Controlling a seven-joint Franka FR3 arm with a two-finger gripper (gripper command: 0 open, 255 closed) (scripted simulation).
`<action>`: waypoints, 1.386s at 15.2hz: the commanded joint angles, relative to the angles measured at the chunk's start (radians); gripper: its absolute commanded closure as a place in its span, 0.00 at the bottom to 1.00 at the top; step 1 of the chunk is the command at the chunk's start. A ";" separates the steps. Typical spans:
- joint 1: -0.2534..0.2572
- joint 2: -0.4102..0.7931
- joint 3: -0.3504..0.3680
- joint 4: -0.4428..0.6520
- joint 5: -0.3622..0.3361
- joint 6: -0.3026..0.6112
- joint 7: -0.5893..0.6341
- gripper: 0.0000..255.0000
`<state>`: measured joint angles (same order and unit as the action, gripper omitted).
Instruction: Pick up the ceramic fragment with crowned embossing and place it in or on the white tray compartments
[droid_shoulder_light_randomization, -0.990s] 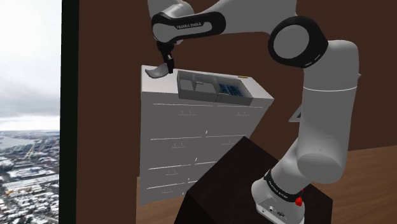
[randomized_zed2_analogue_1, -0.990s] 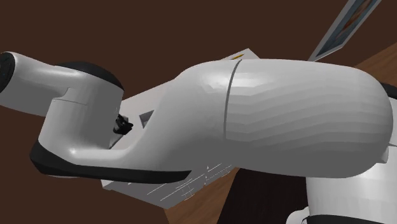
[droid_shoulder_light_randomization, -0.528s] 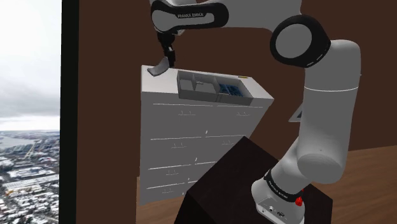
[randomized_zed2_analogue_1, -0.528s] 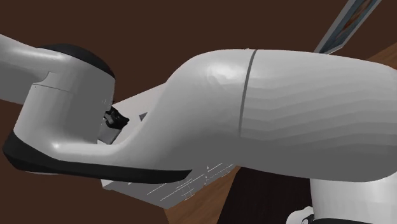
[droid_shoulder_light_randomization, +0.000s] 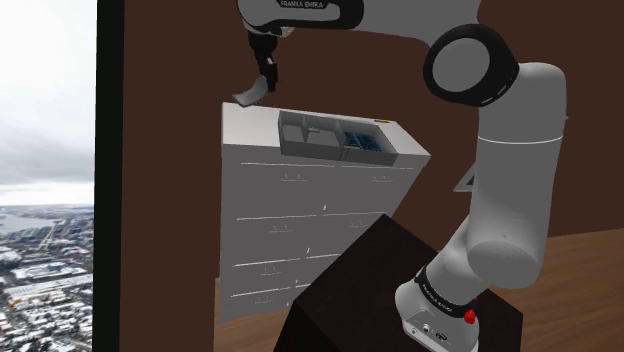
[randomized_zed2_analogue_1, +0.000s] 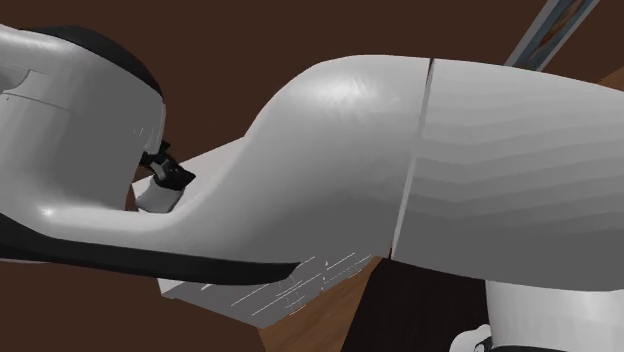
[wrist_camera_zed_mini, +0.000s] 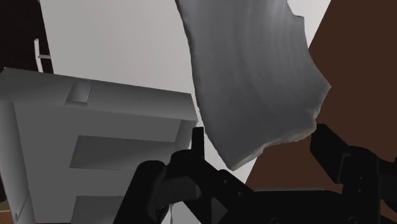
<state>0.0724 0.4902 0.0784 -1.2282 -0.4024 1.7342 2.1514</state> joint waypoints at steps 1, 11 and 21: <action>0.002 0.003 0.000 0.031 0.001 -0.026 -0.009 1.00; -0.047 -0.170 -0.006 -0.291 -0.026 0.143 -0.048 0.00; -0.025 -0.029 -0.009 -0.297 -0.144 0.304 -0.086 0.00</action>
<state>0.0495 0.4532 0.0721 -1.5234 -0.5431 2.0298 2.0636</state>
